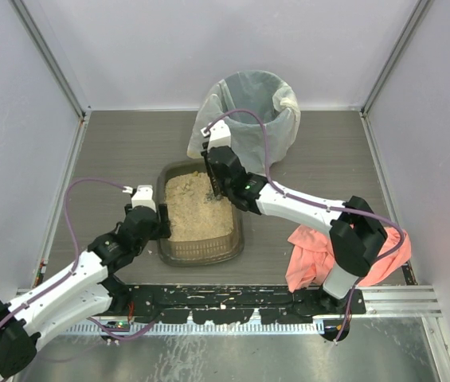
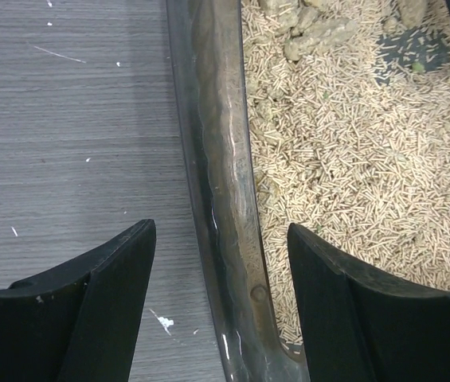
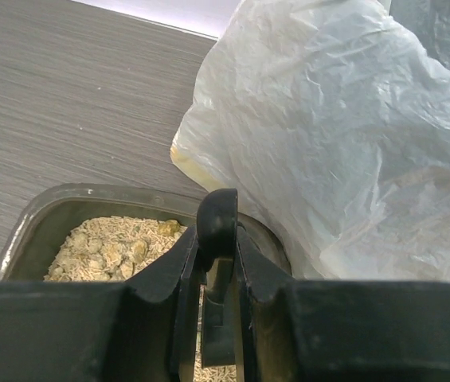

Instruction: Clean the litter box

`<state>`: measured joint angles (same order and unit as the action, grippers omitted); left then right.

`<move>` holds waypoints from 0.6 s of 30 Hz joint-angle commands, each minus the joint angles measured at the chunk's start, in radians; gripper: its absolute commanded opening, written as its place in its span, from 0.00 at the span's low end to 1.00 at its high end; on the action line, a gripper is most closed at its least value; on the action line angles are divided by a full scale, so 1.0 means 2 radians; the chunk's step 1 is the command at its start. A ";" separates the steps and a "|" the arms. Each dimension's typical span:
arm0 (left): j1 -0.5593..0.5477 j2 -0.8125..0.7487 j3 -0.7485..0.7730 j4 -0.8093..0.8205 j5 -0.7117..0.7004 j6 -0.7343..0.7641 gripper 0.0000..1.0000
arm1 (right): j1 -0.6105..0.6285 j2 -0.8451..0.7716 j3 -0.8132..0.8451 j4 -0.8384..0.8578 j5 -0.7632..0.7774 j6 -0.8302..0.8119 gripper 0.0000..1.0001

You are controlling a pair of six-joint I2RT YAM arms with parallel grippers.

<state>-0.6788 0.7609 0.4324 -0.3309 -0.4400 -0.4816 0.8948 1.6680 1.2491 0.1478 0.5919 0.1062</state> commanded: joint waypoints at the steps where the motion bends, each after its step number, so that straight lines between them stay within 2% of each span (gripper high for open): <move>1: -0.001 -0.044 -0.015 0.042 0.000 0.004 0.71 | 0.014 0.022 0.048 0.013 0.068 -0.058 0.01; 5: -0.001 -0.050 -0.019 0.041 -0.006 0.002 0.73 | 0.026 0.041 0.058 0.017 0.104 -0.094 0.01; 9: -0.001 -0.018 -0.006 0.041 -0.001 0.004 0.73 | 0.030 0.055 0.057 0.030 0.127 -0.128 0.01; 18: -0.001 -0.003 0.000 0.046 0.013 0.010 0.73 | 0.031 0.070 0.044 0.038 0.100 -0.095 0.01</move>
<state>-0.6788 0.7677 0.3939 -0.3019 -0.4213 -0.4774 0.9714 1.7985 1.3186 0.1535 0.7483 -0.0875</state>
